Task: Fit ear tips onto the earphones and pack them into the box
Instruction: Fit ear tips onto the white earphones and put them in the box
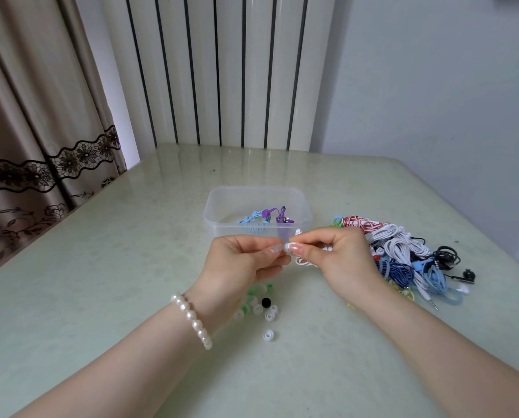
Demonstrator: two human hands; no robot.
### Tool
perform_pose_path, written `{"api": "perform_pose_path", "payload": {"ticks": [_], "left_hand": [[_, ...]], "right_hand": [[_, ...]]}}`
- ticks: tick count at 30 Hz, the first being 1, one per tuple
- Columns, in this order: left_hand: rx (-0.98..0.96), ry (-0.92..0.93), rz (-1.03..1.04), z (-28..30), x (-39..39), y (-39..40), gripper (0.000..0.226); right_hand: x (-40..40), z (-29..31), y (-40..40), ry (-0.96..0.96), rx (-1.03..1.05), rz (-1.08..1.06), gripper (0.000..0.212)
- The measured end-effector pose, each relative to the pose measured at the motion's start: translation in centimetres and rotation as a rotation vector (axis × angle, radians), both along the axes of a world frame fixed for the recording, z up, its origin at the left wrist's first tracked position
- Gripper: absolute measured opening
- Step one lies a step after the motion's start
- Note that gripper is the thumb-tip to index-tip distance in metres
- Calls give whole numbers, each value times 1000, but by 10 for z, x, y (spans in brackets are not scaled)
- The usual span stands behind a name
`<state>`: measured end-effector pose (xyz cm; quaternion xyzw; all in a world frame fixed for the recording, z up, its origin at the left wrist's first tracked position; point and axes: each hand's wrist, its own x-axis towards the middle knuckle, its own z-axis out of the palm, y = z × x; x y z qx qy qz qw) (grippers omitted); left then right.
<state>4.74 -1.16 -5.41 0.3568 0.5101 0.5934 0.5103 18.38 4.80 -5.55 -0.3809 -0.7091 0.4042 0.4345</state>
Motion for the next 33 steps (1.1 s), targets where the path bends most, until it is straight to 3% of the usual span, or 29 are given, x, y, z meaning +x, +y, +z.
{"api": "perform_pose_path", "payload": {"ticks": [4,11,14,17,27,33], "left_hand": [[11,88,30,1,0,0,10],[-55,-245,-98,7,-11,1,15],[-67,-290,-153,7,-11,2,23],[-59,-292,-171,5,-11,3,14],[-101,-246,-249,6,-15,3,10],[12,-307,-95,16,-28,7,7]], "right_hand": [[-1,0,-2,-87,38,-44,11],[4,9,-1,200,-279,145,9],[4,12,-4,299,-440,240,15],[3,14,-6,333,-520,280,14],[6,20,-9,263,-485,309,14],[-5,54,-5,278,-372,226,14]]}}
